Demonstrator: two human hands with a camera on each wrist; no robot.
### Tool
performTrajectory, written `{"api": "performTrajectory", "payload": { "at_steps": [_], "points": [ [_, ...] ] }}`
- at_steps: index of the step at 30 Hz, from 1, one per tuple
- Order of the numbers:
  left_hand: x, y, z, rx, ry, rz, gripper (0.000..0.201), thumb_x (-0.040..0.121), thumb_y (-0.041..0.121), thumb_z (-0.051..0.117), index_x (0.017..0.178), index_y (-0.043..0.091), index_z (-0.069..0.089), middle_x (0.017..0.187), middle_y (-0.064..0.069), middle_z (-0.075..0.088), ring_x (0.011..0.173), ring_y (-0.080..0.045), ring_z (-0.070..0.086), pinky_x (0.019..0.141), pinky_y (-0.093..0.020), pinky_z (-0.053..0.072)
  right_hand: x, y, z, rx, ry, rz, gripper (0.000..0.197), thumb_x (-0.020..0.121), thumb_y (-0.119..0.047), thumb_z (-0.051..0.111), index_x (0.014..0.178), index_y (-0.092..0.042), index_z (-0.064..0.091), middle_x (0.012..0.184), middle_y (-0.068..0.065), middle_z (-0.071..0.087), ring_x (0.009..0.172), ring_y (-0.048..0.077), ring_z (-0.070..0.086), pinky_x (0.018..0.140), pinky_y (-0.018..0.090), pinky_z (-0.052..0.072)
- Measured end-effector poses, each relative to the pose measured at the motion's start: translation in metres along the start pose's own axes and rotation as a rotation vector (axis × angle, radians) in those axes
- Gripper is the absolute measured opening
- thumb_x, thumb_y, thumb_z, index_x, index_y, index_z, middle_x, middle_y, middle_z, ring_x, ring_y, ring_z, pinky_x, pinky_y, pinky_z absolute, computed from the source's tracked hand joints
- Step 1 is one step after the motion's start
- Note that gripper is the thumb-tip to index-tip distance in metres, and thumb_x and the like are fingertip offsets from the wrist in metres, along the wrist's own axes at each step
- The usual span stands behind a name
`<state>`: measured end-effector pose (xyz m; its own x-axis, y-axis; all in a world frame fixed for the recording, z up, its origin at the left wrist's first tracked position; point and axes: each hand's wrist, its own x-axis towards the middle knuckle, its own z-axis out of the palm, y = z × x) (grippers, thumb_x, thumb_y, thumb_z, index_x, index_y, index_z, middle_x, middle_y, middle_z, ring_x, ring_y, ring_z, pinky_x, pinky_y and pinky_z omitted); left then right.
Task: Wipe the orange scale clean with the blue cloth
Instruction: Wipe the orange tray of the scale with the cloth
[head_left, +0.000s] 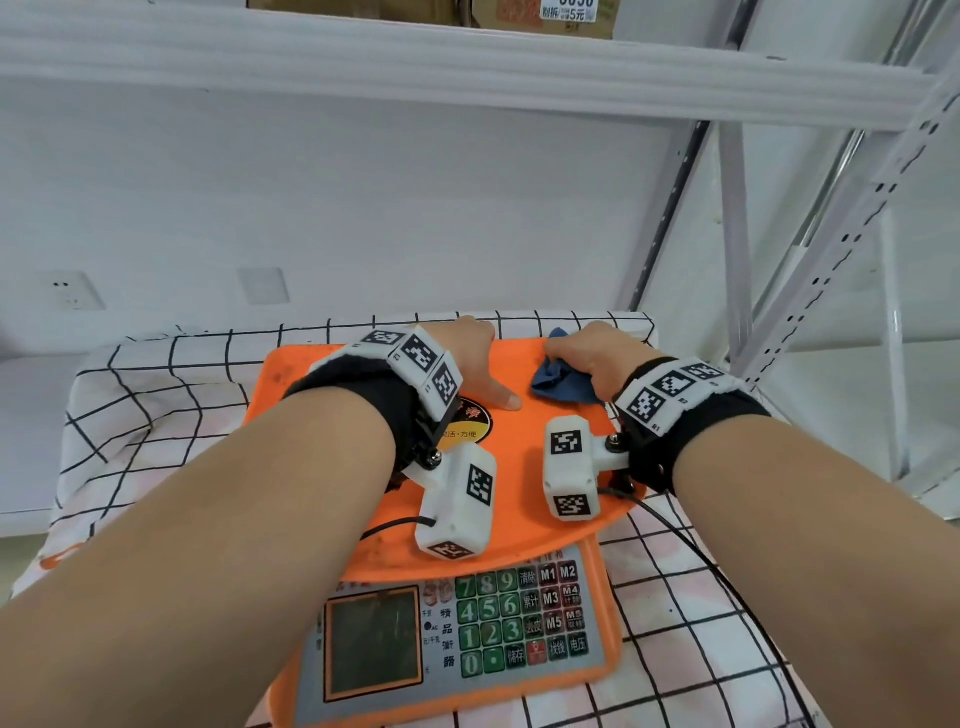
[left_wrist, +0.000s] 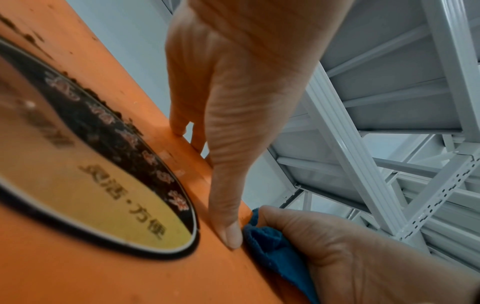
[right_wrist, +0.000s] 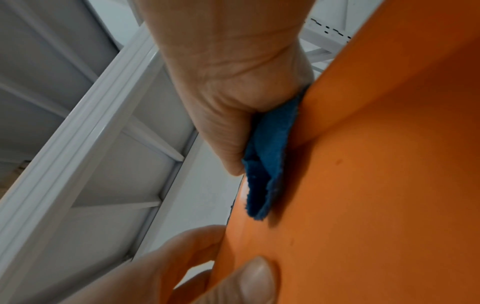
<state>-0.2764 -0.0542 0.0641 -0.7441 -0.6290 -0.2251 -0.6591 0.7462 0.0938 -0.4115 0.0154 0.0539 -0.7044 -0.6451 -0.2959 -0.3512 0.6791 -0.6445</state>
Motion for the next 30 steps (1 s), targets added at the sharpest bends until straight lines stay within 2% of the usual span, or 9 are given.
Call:
{"api": "performTrajectory", "payload": {
  "at_steps": [2, 5, 9, 14, 17, 19, 23, 25, 30],
  "points": [
    [0.000, 0.000, 0.000, 0.002, 0.005, 0.000, 0.084, 0.076, 0.061, 0.065, 0.138, 0.012, 0.037, 0.139, -0.004, 0.043, 0.117, -0.023, 0.052, 0.084, -0.030, 0.041, 0.002, 0.001, -0.001, 0.002, 0.000, -0.006, 0.022, 0.083, -0.021, 0.060, 0.068, -0.010, 0.047, 0.069, 0.006, 0.052, 0.063, 0.016, 0.049, 0.057, 0.025, 0.040],
    [0.000, 0.000, 0.000, 0.004, 0.008, -0.005, 0.083, 0.076, 0.060, 0.066, 0.138, 0.012, 0.037, 0.139, -0.005, 0.044, 0.118, -0.023, 0.052, 0.086, -0.031, 0.042, 0.005, 0.004, -0.001, -0.024, -0.013, 0.007, 0.020, 0.078, -0.024, 0.063, 0.070, -0.010, 0.051, 0.077, 0.009, 0.057, 0.076, 0.022, 0.055, 0.069, 0.029, 0.045],
    [0.001, 0.000, 0.001, 0.002, 0.007, -0.005, 0.084, 0.076, 0.060, 0.066, 0.138, 0.012, 0.036, 0.139, -0.004, 0.044, 0.118, -0.024, 0.052, 0.084, -0.031, 0.041, 0.006, 0.002, -0.003, -0.068, -0.014, -0.026, 0.023, 0.083, -0.025, 0.060, 0.069, -0.010, 0.049, 0.070, 0.006, 0.053, 0.062, 0.016, 0.049, 0.055, 0.024, 0.039],
    [0.002, -0.001, 0.001, 0.013, 0.016, -0.001, 0.083, 0.077, 0.060, 0.064, 0.138, 0.011, 0.036, 0.141, -0.006, 0.042, 0.120, -0.024, 0.050, 0.081, -0.029, 0.038, 0.016, 0.007, -0.004, -0.062, -0.024, -0.052, 0.024, 0.076, -0.028, 0.067, 0.070, -0.009, 0.052, 0.075, 0.009, 0.059, 0.069, 0.020, 0.054, 0.066, 0.029, 0.044],
    [0.002, -0.001, 0.001, 0.011, 0.003, 0.000, 0.082, 0.078, 0.058, 0.065, 0.138, 0.010, 0.038, 0.139, -0.007, 0.045, 0.120, -0.024, 0.052, 0.078, -0.028, 0.037, 0.021, 0.004, -0.003, -0.173, -0.030, -0.137, 0.037, 0.079, -0.040, 0.070, 0.066, -0.011, 0.049, 0.069, 0.006, 0.054, 0.060, 0.015, 0.049, 0.052, 0.025, 0.037],
    [0.002, -0.001, 0.000, -0.002, 0.000, 0.001, 0.083, 0.077, 0.058, 0.066, 0.138, 0.010, 0.038, 0.139, -0.007, 0.046, 0.119, -0.024, 0.052, 0.081, -0.030, 0.040, 0.020, 0.000, -0.002, -0.254, -0.020, -0.178, 0.043, 0.079, -0.046, 0.068, 0.066, -0.010, 0.048, 0.065, 0.004, 0.051, 0.057, 0.014, 0.046, 0.050, 0.025, 0.034],
    [0.001, -0.001, 0.001, 0.005, 0.000, -0.008, 0.087, 0.076, 0.061, 0.065, 0.140, 0.011, 0.035, 0.141, -0.005, 0.042, 0.121, -0.024, 0.050, 0.090, -0.033, 0.042, 0.025, 0.001, -0.004, -0.324, -0.028, -0.180, 0.030, 0.085, -0.030, 0.063, 0.069, -0.009, 0.049, 0.065, 0.005, 0.049, 0.057, 0.015, 0.045, 0.049, 0.026, 0.033],
    [0.000, 0.000, 0.001, 0.009, 0.004, -0.006, 0.087, 0.076, 0.062, 0.065, 0.140, 0.011, 0.035, 0.142, -0.005, 0.042, 0.121, -0.024, 0.050, 0.090, -0.033, 0.042, 0.027, 0.002, -0.007, -0.304, -0.030, -0.182, 0.023, 0.085, -0.022, 0.059, 0.068, -0.009, 0.050, 0.065, 0.006, 0.050, 0.058, 0.017, 0.046, 0.050, 0.025, 0.034],
    [0.001, -0.001, 0.001, -0.001, -0.002, -0.002, 0.085, 0.077, 0.061, 0.064, 0.140, 0.011, 0.035, 0.141, -0.005, 0.042, 0.121, -0.024, 0.050, 0.083, -0.031, 0.040, 0.029, 0.000, -0.011, -0.318, -0.065, -0.194, 0.018, 0.078, -0.019, 0.064, 0.069, -0.009, 0.052, 0.065, 0.006, 0.052, 0.060, 0.018, 0.047, 0.052, 0.025, 0.036]
  ]
}}
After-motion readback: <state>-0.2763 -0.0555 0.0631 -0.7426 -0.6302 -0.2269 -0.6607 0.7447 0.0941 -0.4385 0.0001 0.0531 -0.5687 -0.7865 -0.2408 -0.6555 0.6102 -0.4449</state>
